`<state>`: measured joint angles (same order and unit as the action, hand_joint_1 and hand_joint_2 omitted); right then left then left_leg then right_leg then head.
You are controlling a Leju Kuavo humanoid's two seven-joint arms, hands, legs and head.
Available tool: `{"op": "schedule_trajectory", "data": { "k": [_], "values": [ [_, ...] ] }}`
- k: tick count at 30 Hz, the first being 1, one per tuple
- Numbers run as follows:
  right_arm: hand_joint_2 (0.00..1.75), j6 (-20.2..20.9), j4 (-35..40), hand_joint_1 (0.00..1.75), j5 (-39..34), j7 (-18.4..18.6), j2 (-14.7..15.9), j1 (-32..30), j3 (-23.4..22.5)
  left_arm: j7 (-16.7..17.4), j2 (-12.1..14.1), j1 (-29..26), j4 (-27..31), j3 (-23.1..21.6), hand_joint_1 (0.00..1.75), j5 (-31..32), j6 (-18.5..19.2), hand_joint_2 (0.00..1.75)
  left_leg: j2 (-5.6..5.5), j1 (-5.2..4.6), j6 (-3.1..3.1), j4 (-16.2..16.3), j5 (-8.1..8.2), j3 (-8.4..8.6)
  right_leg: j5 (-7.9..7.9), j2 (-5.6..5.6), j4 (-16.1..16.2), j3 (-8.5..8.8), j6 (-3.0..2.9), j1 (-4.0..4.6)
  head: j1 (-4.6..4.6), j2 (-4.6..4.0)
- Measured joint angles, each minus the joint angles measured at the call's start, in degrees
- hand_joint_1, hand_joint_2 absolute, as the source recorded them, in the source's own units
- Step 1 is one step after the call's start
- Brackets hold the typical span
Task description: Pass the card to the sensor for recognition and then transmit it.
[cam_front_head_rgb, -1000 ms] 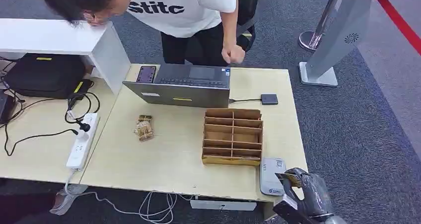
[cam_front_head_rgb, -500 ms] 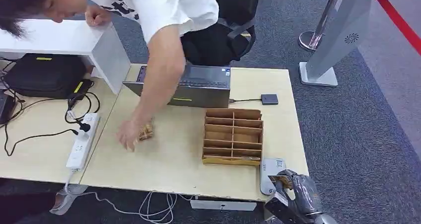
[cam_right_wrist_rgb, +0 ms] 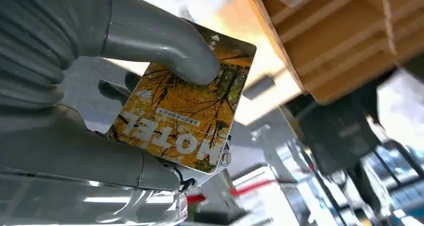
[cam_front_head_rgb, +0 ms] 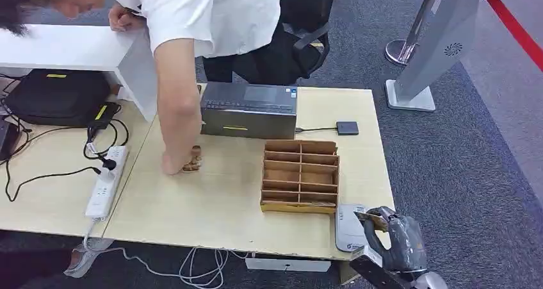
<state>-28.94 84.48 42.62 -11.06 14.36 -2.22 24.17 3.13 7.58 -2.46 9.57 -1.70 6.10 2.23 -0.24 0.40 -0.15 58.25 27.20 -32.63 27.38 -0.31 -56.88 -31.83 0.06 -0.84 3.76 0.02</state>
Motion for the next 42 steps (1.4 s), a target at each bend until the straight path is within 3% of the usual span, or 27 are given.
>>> {"op": "schedule_trajectory", "data": {
  "k": [9,15,26,30,42],
  "values": [
    [1.75,-1.51,13.18,1.75,-0.51,-1.70,2.84,0.68,-1.97,-0.02,-0.02,-0.02,0.00,0.00,0.00,-0.17,-0.24,1.75,0.01,-0.01,0.00,0.00,0.00,-0.01,-0.03,0.02,0.00,0.01,-0.03,-0.01,0.02,-0.02],
    [1.75,5.16,14.38,1.75,-1.97,1.84,3.39,9.08,-1.33,-0.02,0.04,0.16,0.00,-0.02,0.00,0.70,0.42,1.75,0.17,0.00,-0.06,0.00,-0.08,0.02,-0.12,0.15,-0.02,0.00,-0.10,0.00,0.02,0.00],
    [1.75,12.35,4.36,1.75,-5.66,10.02,1.83,29.40,5.40,-0.04,0.92,0.99,0.00,-0.68,0.00,2.43,1.86,1.75,0.09,0.02,-0.07,0.00,-0.29,-0.05,-0.26,0.12,-0.08,-0.02,-0.10,0.01,0.00,0.00],
    [1.75,15.87,-2.73,1.75,-5.92,13.64,-0.87,37.41,7.84,0.02,1.31,1.53,0.00,-1.27,0.00,3.32,2.56,1.75,0.14,0.02,-0.13,0.00,-0.34,-0.03,-0.30,0.18,-0.10,-0.09,-0.15,0.01,-0.02,0.00],
    [1.75,17.92,-19.97,1.75,-5.70,17.44,-8.72,49.83,12.52,0.44,1.97,1.96,0.00,-2.43,0.00,4.79,3.43,1.75,0.08,0.09,-0.16,0.00,-0.36,-0.07,-0.35,0.16,-0.12,-0.14,-0.23,0.06,0.02,0.00]
  ]
}}
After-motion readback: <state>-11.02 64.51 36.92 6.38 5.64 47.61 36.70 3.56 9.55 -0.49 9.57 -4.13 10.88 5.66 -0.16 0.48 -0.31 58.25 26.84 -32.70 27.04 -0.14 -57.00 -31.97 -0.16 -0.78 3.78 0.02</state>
